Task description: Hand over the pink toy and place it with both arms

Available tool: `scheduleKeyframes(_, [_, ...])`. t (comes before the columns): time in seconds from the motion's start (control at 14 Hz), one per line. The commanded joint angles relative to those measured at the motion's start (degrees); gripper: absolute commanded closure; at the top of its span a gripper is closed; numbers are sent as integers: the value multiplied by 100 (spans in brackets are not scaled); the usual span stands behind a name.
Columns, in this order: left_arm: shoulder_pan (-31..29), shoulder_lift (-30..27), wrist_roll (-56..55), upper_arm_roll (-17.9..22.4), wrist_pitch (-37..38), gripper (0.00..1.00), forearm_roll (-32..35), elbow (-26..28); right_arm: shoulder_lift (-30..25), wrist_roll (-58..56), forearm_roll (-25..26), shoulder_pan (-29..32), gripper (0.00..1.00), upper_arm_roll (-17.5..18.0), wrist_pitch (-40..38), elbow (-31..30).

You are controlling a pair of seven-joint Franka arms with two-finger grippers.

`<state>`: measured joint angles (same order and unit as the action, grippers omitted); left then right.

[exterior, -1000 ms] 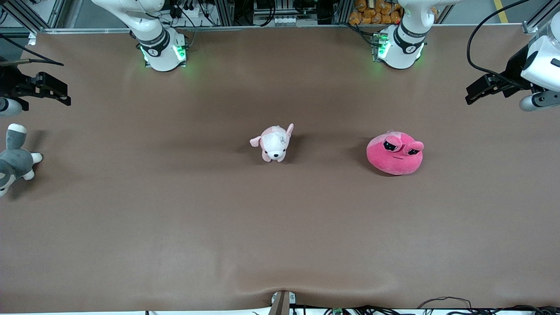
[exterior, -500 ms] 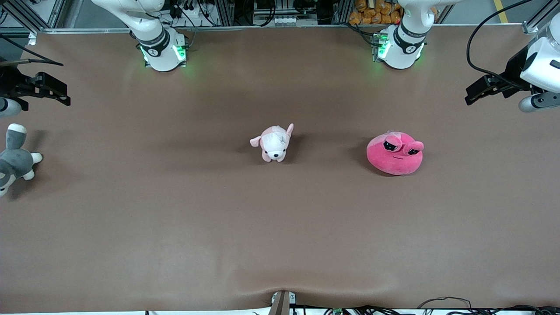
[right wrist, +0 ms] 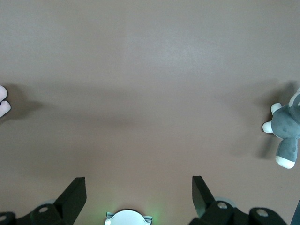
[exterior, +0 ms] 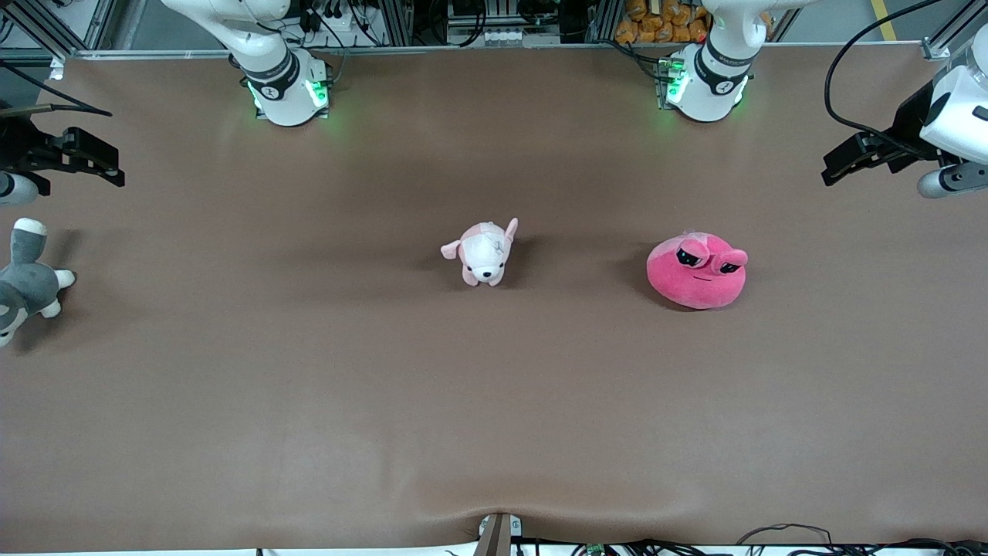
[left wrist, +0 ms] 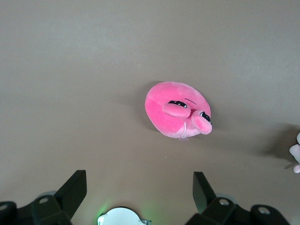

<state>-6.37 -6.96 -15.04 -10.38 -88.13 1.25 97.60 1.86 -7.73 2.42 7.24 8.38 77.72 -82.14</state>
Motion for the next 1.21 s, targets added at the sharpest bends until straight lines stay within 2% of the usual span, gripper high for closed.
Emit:
scheduleKeyframes(0.0, [-58,81,63,-25,121,0,139,-163,60,-18,-31,-3,0,6,-56,128])
scheduleKeyframes(1.14, [-31,134,-157,-34,130,0,139,-110,60,-18,-31,6,0,-3,-73,119])
